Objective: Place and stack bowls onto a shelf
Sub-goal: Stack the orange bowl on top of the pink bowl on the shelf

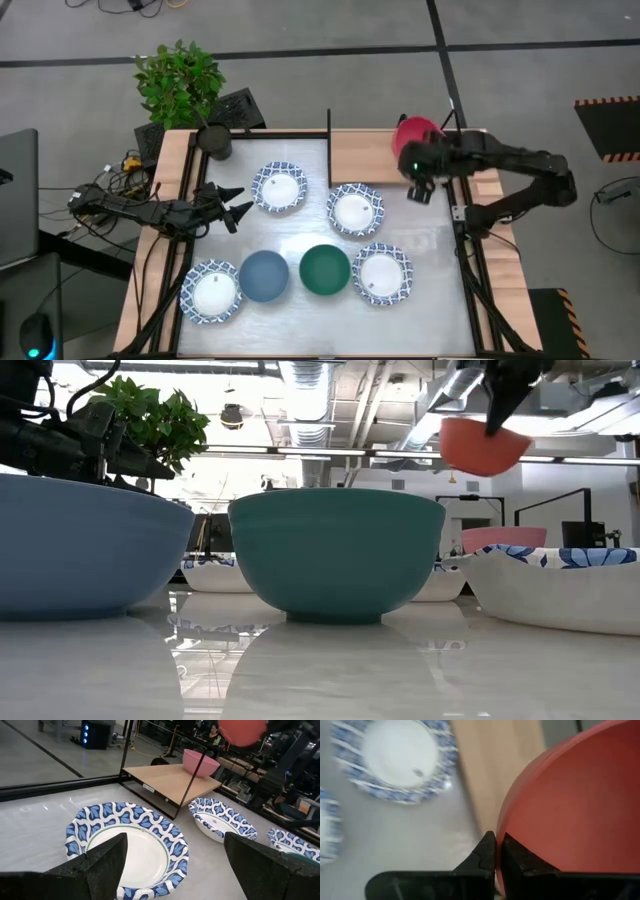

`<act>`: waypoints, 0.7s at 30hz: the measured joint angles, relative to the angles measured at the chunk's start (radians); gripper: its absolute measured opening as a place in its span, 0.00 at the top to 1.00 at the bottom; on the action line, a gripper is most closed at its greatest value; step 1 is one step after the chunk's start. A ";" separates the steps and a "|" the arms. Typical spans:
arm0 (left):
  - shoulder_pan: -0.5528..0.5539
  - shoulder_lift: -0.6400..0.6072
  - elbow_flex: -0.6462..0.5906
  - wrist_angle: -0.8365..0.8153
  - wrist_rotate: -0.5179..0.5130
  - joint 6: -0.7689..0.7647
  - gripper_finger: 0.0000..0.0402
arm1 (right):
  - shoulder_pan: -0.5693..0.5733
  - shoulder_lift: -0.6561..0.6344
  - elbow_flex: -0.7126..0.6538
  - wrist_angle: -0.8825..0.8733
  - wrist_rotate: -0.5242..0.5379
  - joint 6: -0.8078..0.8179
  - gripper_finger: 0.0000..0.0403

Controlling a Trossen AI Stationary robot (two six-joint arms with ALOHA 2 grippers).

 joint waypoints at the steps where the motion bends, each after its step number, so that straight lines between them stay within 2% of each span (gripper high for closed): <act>1: 0.000 0.000 0.000 0.000 0.000 0.000 0.21 | -0.040 0.001 0.000 -0.002 0.003 -0.038 0.93; 6: 0.000 0.000 0.000 0.000 -0.001 0.000 0.21 | -0.215 0.035 -0.003 -0.001 0.005 -0.204 0.93; 13: 0.000 0.000 0.000 -0.001 -0.023 0.000 0.21 | -0.366 0.119 -0.004 0.041 -0.008 -0.434 0.93; 16: 0.000 0.000 0.000 -0.001 -0.025 0.008 0.21 | -0.419 0.158 -0.004 0.038 -0.012 -0.461 0.93; 21: 0.000 0.000 0.000 -0.001 -0.027 0.025 0.21 | -0.504 0.208 -0.004 0.014 -0.082 -0.431 0.93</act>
